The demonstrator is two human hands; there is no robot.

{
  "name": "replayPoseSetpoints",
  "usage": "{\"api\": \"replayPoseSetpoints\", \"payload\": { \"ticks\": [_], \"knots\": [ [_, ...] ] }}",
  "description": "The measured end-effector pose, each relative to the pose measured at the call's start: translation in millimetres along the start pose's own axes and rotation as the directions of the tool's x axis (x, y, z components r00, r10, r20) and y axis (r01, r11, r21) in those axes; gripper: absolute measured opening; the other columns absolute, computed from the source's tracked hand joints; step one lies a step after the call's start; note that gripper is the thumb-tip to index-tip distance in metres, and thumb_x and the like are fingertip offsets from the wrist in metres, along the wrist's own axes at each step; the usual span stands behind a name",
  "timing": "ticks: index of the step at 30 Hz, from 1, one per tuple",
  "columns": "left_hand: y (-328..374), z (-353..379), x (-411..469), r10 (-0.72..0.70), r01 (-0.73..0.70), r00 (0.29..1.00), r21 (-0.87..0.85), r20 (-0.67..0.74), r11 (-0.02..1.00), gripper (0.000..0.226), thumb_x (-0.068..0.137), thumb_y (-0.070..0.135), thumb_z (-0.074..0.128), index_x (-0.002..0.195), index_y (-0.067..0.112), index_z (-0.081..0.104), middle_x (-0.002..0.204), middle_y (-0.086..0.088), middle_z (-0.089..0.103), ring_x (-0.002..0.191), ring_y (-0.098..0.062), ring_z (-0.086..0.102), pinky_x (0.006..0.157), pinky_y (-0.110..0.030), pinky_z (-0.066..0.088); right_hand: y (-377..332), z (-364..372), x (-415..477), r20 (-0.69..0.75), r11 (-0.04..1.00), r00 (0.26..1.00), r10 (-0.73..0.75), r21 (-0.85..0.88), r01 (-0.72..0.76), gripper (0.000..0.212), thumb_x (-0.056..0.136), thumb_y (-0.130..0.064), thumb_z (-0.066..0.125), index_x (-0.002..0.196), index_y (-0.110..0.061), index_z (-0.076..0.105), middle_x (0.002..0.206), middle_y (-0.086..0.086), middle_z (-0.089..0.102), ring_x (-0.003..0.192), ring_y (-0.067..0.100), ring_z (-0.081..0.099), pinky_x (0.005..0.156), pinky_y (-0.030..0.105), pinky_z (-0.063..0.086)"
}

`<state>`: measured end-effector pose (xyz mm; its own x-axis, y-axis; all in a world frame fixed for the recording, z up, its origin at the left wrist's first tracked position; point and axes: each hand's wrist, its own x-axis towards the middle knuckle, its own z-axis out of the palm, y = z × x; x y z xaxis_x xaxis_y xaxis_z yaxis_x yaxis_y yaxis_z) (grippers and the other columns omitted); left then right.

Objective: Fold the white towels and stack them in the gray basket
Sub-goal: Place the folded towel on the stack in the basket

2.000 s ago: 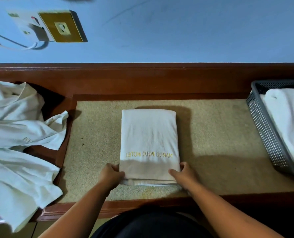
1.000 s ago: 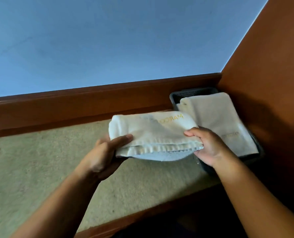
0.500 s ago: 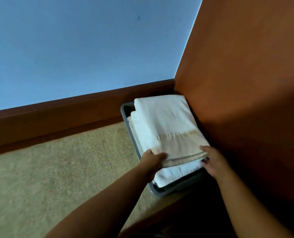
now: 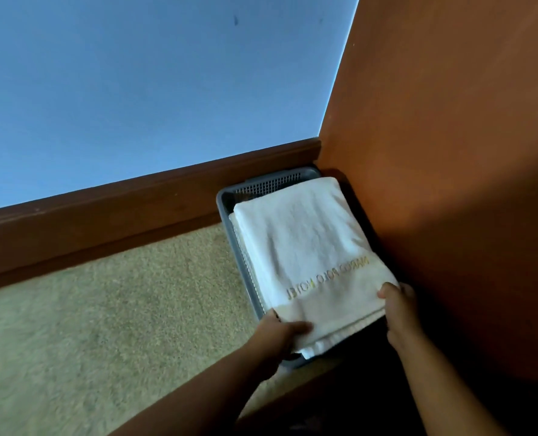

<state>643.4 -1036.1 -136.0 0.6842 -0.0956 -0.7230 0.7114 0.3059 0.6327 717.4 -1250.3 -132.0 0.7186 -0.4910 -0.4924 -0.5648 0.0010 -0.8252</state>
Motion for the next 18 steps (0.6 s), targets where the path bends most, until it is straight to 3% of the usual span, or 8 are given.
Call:
{"api": "replayPoseSetpoints", "payload": {
  "ticks": [2, 5, 8, 10, 12, 13, 16, 18],
  "knots": [
    [10.2, -7.2, 3.1, 0.017, -0.016, 1.0, -0.09, 0.009, 0.996, 0.046, 0.077, 0.017, 0.086, 0.114, 0.007, 0.06, 0.097, -0.011, 0.074, 0.081, -0.029, 0.071, 0.063, -0.04, 0.056, -0.5, -0.5, -1.2, 0.014, 0.999, 1.0, 0.002, -0.051, -0.002, 0.062, 0.062, -0.028, 0.057, 0.121, -0.008, 0.059, 0.108, 0.016, 0.068, 0.093, 0.035, 0.066, 0.074, 0.039, 0.054],
    [41.0, -14.0, 14.3, 0.092, -0.107, 0.992, -0.212, -0.082, 0.971, 0.063, 0.075, 0.024, 0.086, 0.124, 0.001, 0.053, 0.114, -0.02, 0.072, 0.099, -0.034, 0.073, 0.078, -0.045, 0.062, -5.3, -5.3, -3.8, 0.042, 0.988, 0.999, 0.007, -0.155, -0.001, 0.043, 0.078, -0.02, 0.063, 0.118, -0.006, 0.058, 0.106, 0.015, 0.067, 0.088, 0.032, 0.065, 0.07, 0.036, 0.052],
    [85.0, -21.4, 31.4, 0.137, -0.176, 0.971, -0.199, -0.196, 0.964, 0.085, 0.067, 0.038, 0.092, 0.13, 0.006, 0.045, 0.121, -0.021, 0.064, 0.103, -0.04, 0.068, 0.08, -0.056, 0.061, -8.5, -4.5, -3.4, -0.013, 0.923, 0.994, -0.107, -0.374, 0.095, 0.041, 0.082, -0.009, 0.065, 0.121, -0.003, 0.057, 0.111, 0.017, 0.062, 0.087, 0.031, 0.06, 0.072, 0.035, 0.048],
    [110.6, -21.0, 47.6, 0.147, -0.192, 0.953, -0.149, -0.265, 0.97, 0.083, 0.068, 0.039, 0.09, 0.13, 0.011, 0.042, 0.122, -0.018, 0.062, 0.103, -0.04, 0.066, 0.079, -0.063, 0.058, -6.3, -1.4, -2.4, -0.001, 0.783, 0.944, -0.33, -0.559, 0.273, 0.052, 0.077, -0.01, 0.064, 0.129, -0.008, 0.057, 0.127, 0.021, 0.053, 0.105, 0.037, 0.056, 0.091, 0.043, 0.049],
    [131.5, -17.6, 57.2, 0.191, -0.23, 0.917, -0.075, -0.351, 0.97, 0.062, 0.085, 0.03, 0.08, 0.131, 0.011, 0.043, 0.115, -0.013, 0.062, 0.102, -0.038, 0.066, 0.079, -0.062, 0.059, 3.7, 6.8, -5.0, 0.147, 0.534, 0.792, -0.592, -0.664, 0.523, 0.064, 0.073, -0.023, 0.054, 0.136, -0.016, 0.057, 0.139, 0.02, 0.046, 0.124, 0.041, 0.047, 0.105, 0.051, 0.041],
    [138.8, -14.8, 62.3, 0.21, -0.238, 0.9, -0.027, -0.383, 0.971, 0.056, 0.09, 0.028, 0.075, 0.133, 0.013, 0.042, 0.112, -0.011, 0.06, 0.102, -0.037, 0.065, 0.08, -0.06, 0.059, 8.5, 11.1, -6.8, 0.254, 0.421, 0.727, -0.638, -0.675, 0.606, 0.068, 0.074, -0.031, 0.047, 0.14, -0.02, 0.056, 0.145, 0.018, 0.044, 0.132, 0.04, 0.042, 0.108, 0.053, 0.038],
    [148.0, -14.0, 75.0, 0.294, -0.234, 0.825, 0.182, -0.483, 0.955, 0.047, 0.094, 0.029, 0.069, 0.131, 0.014, 0.042, 0.125, -0.013, 0.059, 0.107, -0.032, 0.062, 0.087, -0.053, 0.058, 12.6, 26.3, -15.9, 0.538, 0.201, 0.744, -0.396, -0.74, 0.642, 0.079, 0.08, -0.058, 0.025, 0.155, -0.036, 0.03, 0.164, 0.006, 0.021, 0.151, 0.027, 0.018, 0.117, 0.054, 0.02],
    [139.5, -11.9, 80.8, 0.47, -0.242, 0.717, 0.447, -0.515, 0.861, 0.061, 0.093, 0.024, 0.067, 0.145, 0.017, 0.035, 0.146, -0.014, 0.047, 0.126, -0.034, 0.051, 0.108, -0.048, 0.044, 6.9, 31.0, -10.0, 0.546, 0.188, 0.759, -0.355, -0.754, 0.63, 0.075, 0.08, -0.058, 0.032, 0.151, -0.035, 0.037, 0.159, 0.007, 0.029, 0.147, 0.029, 0.026, 0.116, 0.054, 0.02]
  ]
}}
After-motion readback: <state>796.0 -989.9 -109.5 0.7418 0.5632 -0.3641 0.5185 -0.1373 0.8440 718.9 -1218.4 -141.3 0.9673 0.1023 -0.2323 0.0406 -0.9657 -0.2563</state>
